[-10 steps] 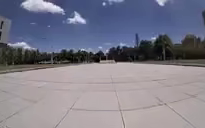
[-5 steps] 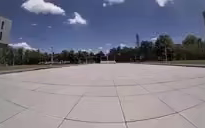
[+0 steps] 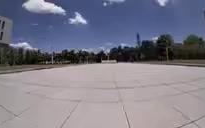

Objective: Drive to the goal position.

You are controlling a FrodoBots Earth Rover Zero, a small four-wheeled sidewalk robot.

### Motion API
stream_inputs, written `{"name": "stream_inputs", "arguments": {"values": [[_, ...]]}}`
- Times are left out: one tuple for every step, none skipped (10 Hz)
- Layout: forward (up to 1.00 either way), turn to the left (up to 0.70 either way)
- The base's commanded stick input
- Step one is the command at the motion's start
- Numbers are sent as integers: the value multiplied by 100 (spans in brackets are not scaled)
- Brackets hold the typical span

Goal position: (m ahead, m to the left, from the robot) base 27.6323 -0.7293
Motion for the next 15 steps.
{"name": "stream_inputs", "arguments": {"values": [[50,0],[50,0],[50,0],[50,0],[50,0],[50,0],[50,0],[50,0],[50,-11],[50,-44],[50,-50],[50,-50],[50,-50],[50,0],[50,0]]}}
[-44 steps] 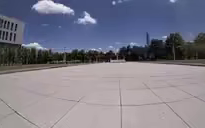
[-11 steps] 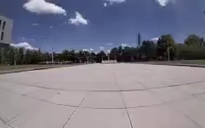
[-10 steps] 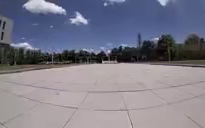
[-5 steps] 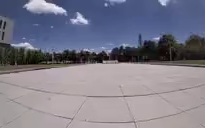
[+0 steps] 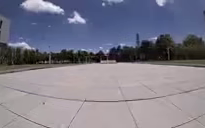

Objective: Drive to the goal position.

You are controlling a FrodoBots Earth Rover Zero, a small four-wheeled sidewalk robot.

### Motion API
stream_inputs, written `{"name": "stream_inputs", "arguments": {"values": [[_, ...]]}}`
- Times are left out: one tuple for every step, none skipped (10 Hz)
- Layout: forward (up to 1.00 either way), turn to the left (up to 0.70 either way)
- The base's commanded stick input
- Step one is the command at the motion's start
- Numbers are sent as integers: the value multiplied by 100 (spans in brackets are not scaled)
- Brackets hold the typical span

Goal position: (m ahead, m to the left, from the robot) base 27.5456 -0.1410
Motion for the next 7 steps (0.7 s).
{"name": "stream_inputs", "arguments": {"values": [[50,0],[50,0],[50,0],[50,0],[50,0],[50,0],[50,0]]}}
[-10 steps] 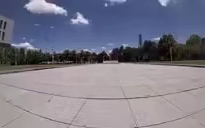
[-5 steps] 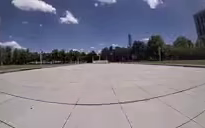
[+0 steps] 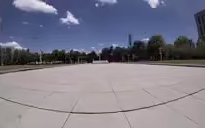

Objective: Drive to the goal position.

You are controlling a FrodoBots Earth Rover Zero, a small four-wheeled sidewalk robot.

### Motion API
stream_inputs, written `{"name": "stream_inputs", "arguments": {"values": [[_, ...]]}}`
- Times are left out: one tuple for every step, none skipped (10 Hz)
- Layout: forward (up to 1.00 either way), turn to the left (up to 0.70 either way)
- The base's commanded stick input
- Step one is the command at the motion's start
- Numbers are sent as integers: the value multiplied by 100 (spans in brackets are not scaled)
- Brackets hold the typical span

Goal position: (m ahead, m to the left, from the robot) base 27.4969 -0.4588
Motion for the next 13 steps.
{"name": "stream_inputs", "arguments": {"values": [[50,0],[50,0],[50,0],[50,0],[50,0],[50,0],[50,0],[50,0],[50,0],[50,0],[50,0],[50,0],[50,0]]}}
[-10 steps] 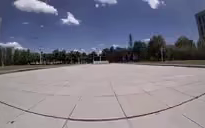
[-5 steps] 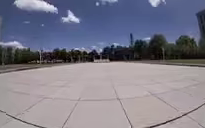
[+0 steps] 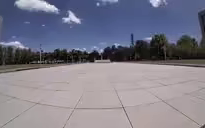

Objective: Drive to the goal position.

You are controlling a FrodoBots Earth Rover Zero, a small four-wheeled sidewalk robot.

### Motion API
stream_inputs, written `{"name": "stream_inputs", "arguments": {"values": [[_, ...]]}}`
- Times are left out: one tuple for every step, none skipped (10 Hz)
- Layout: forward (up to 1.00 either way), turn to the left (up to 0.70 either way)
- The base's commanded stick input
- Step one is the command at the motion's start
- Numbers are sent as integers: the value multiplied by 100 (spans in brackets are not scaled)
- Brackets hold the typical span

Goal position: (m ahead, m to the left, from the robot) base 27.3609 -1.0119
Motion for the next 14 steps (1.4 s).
{"name": "stream_inputs", "arguments": {"values": [[50,0],[50,0],[50,0],[50,0],[50,0],[50,0],[50,0],[50,0],[50,0],[50,0],[50,0],[50,0],[50,0],[50,0]]}}
